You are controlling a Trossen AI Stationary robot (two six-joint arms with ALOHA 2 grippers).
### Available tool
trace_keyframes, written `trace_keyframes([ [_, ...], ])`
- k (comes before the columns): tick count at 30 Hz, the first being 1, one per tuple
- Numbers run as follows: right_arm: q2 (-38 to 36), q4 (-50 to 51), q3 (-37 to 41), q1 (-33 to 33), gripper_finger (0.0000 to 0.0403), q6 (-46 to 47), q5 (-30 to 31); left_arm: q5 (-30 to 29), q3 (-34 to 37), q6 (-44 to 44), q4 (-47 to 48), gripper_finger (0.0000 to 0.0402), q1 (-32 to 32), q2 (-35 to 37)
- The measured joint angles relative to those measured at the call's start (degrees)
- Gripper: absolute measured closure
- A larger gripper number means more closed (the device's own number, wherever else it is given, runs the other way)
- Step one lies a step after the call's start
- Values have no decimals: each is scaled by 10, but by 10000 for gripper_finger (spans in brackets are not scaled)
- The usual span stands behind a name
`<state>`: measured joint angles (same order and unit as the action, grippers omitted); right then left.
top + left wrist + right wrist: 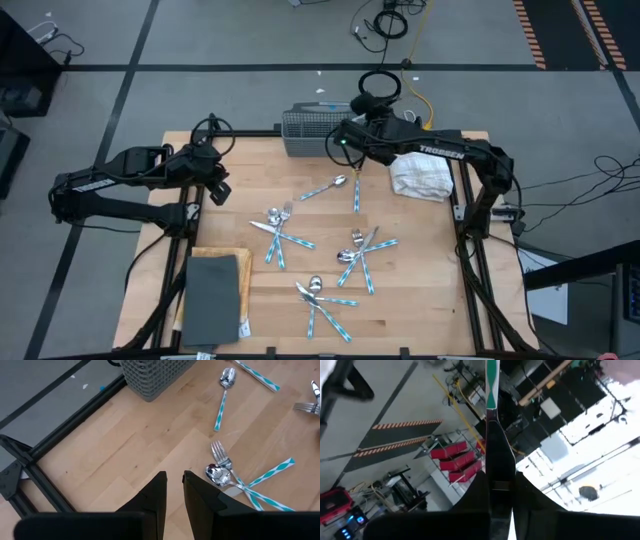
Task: Sort silverware
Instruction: Put the top blue table knife into the gray silverware rack
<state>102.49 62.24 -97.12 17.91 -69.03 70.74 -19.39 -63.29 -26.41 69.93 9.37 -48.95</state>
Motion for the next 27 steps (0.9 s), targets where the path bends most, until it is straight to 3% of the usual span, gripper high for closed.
trace_keyframes([
  [19,90,-89,0,22,396,-107,-21,-7,0,4,0,332,0,0],
  [22,95,-92,0,23,373,-106,-28,-7,0,4,0,332,0,0],
  [27,96,-98,0,23,297,-97,-52,-8,0,4,0,332,0,0],
])
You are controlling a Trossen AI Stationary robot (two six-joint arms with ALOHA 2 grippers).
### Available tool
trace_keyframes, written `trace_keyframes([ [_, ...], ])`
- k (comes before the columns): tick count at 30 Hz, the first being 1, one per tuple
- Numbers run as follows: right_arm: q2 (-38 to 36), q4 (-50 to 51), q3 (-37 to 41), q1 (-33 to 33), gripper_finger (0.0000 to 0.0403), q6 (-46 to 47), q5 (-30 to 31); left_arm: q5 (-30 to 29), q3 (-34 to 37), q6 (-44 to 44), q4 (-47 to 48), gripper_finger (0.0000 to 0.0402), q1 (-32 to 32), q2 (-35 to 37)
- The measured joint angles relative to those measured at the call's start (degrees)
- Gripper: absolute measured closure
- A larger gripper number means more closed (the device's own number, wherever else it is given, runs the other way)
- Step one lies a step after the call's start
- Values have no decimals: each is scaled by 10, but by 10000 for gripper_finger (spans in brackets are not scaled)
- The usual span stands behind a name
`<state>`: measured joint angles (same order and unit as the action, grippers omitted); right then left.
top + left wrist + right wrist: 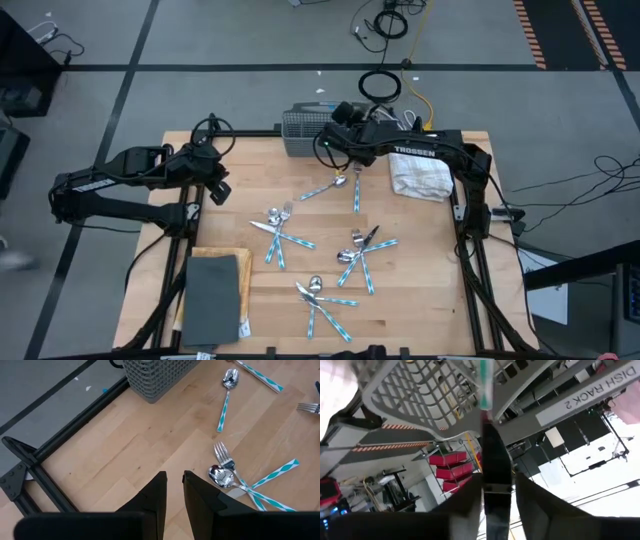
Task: Sort silverware
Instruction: Put the top blue table knife into the gray silverware rack, then put the top blue fork into the gray silverware rack
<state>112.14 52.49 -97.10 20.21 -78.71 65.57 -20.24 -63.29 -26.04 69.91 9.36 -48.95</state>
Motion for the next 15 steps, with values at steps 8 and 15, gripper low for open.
trace_keyframes([
  [8,0,-49,0,0,223,43,11,-10,0,0,0,332,0,0],
  [15,-27,-180,0,-7,224,112,93,-11,0,-1,-1,332,0,0],
])
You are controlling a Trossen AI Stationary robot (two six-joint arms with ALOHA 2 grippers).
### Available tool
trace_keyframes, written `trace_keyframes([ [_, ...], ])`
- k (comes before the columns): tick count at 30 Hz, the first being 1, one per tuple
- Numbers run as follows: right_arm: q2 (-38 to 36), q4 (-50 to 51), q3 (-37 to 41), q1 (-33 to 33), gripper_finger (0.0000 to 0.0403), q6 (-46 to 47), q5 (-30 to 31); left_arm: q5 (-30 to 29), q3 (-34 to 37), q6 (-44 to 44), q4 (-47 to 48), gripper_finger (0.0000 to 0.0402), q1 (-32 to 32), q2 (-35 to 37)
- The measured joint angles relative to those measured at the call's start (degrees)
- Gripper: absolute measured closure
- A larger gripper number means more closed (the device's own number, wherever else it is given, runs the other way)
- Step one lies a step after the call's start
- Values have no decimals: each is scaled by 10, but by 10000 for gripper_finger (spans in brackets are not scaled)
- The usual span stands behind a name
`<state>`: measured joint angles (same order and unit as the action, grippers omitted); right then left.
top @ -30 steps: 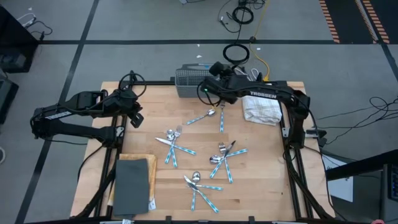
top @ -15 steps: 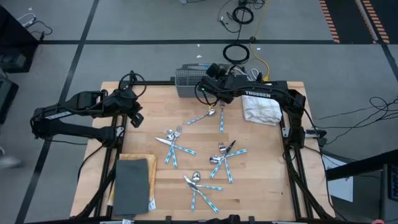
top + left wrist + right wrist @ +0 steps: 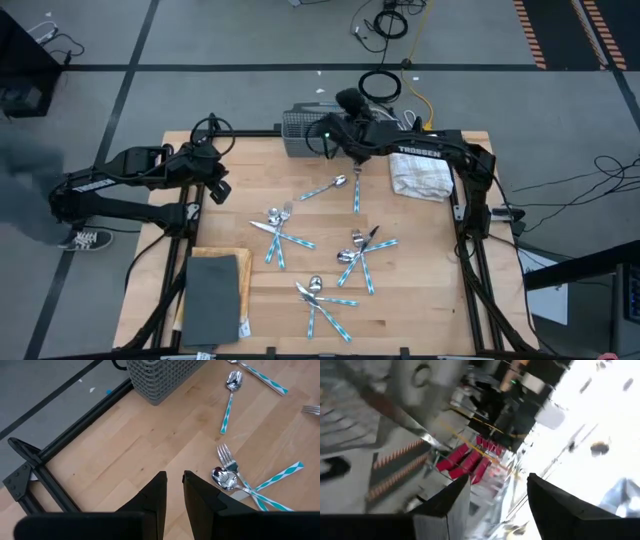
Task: Sort silverware
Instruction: Put the top blue fork into the gray silverware rack
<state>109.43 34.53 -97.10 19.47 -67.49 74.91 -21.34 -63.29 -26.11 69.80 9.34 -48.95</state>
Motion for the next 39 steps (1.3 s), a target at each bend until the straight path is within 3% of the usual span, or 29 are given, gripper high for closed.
trace_keyframes([
  [4,-38,-61,0,-12,223,78,37,0,0,-1,-4,332,0,0],
  [9,-79,-68,0,-53,219,265,151,0,0,-5,-4,332,0,0],
  [13,-95,-76,-1,-107,227,326,152,0,0,-5,-4,332,0,0],
  [16,-95,-62,-1,-142,245,461,143,0,0,-5,-3,332,0,0],
  [18,-94,-30,-1,-167,256,564,94,0,0,-5,-4,332,0,0],
  [21,-93,41,-1,-197,269,769,-47,0,0,-5,-3,332,0,0],
  [24,-92,157,0,-211,278,1018,-214,0,0,-5,-4,332,0,0],
  [28,-88,348,0,-210,281,1215,-390,0,0,-6,-4,332,0,0],
  [31,-80,486,0,-217,268,1306,-452,0,0,-6,-5,332,0,0],
  [34,-73,555,0,-211,237,1341,-508,2,0,-6,-5,332,0,0],
  [39,-64,495,27,-208,174,1392,-531,27,0,-6,-4,332,0,0],
])
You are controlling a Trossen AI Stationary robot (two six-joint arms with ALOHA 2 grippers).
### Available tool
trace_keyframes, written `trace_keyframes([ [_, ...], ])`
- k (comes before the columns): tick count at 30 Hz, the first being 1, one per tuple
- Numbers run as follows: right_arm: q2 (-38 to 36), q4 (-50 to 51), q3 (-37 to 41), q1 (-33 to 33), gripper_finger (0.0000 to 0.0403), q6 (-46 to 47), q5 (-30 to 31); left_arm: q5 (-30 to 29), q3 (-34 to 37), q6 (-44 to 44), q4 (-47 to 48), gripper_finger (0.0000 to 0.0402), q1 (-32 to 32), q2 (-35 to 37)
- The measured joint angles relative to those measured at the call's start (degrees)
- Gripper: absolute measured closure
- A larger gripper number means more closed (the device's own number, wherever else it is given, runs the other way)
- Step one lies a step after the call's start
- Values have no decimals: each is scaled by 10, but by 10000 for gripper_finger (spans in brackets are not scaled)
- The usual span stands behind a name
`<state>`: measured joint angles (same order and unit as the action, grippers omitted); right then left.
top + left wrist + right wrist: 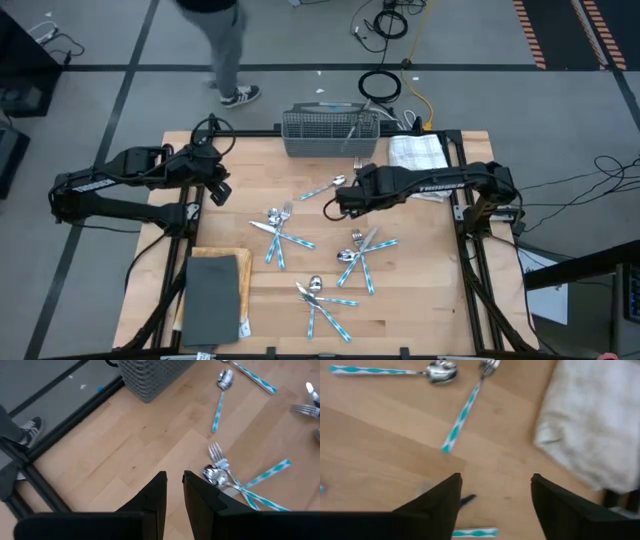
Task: Sort silverware
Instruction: Put the top blue fork into the gray silverware rack
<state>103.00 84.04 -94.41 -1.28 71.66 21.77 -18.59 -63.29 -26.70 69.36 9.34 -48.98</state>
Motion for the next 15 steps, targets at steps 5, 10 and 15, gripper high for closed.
trace_keyframes([
  [5,10,-88,68,32,146,39,-50,19,0,0,1,332,0,0],
  [10,10,-175,134,66,149,32,-80,42,7,15,-5,332,9,1],
  [15,9,-256,175,101,150,-6,-100,108,61,19,-44,332,49,19],
])
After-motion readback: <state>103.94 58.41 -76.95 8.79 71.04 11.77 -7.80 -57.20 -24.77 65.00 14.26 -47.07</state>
